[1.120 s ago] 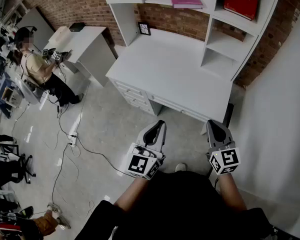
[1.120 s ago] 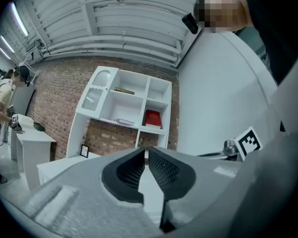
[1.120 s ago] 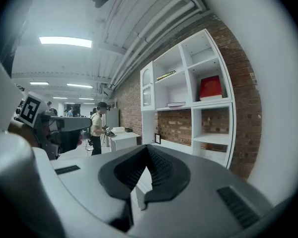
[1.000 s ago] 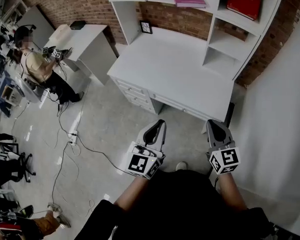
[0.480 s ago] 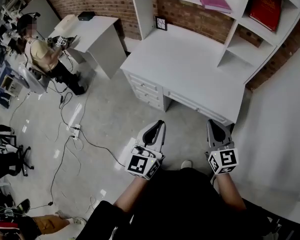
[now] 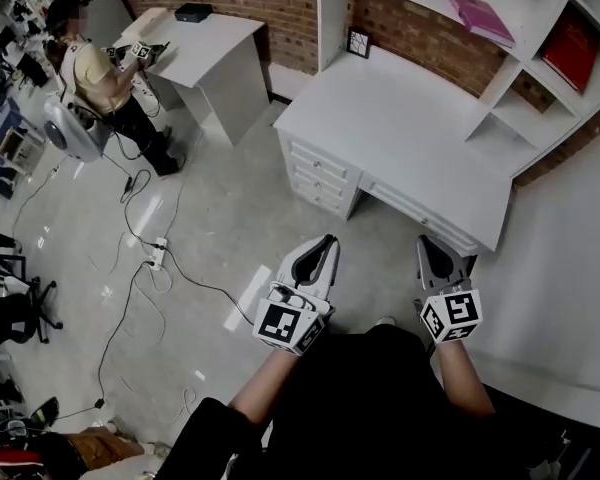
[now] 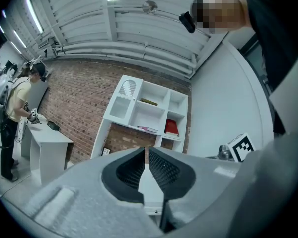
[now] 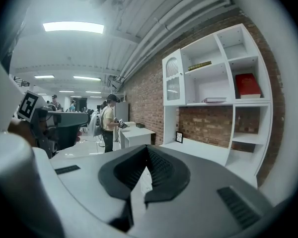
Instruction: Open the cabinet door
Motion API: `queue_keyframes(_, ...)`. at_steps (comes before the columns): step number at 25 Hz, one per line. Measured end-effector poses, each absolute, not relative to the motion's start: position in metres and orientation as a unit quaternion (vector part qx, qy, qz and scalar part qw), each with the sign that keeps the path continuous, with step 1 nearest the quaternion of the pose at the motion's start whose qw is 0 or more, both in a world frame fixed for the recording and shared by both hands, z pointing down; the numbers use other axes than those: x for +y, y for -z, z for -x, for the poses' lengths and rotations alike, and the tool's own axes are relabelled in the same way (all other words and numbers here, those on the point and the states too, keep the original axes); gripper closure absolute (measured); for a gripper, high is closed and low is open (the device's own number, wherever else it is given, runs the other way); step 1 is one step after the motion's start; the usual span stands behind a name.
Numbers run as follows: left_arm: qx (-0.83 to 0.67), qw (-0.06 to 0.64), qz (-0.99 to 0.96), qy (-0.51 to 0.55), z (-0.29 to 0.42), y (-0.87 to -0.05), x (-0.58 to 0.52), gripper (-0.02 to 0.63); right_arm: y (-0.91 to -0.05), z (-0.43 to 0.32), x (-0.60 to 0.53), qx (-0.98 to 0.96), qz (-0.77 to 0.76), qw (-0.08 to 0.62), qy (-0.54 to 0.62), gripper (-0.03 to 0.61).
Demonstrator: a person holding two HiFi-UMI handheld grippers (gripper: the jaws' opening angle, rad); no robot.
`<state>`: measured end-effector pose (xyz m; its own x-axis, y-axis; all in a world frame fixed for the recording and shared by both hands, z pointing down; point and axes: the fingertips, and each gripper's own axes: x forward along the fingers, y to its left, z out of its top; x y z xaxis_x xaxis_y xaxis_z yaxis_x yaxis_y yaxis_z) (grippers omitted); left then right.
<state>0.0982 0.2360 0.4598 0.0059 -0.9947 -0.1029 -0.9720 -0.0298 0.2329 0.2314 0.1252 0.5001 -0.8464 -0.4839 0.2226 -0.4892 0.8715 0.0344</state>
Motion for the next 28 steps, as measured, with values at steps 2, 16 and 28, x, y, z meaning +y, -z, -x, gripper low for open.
queue_keyframes(2, -0.695, 0.054, -0.707, 0.123, -0.081, -0.462, 0.247, 0.58, -0.502, -0.219, 0.135, -0.959, -0.257, 0.116, -0.015, 0.577)
queue_keyframes(16, -0.718, 0.066, -0.68, 0.134, 0.002, -0.483, 0.263, 0.58, -0.523, -0.134, 0.148, -0.965, -0.218, 0.149, -0.013, 0.577)
queue_keyframes(28, -0.707, 0.069, -0.699, 0.086, 0.053, -0.496, 0.147, 0.58, -0.527, -0.055, 0.04, -0.969, -0.217, 0.111, -0.034, 0.577)
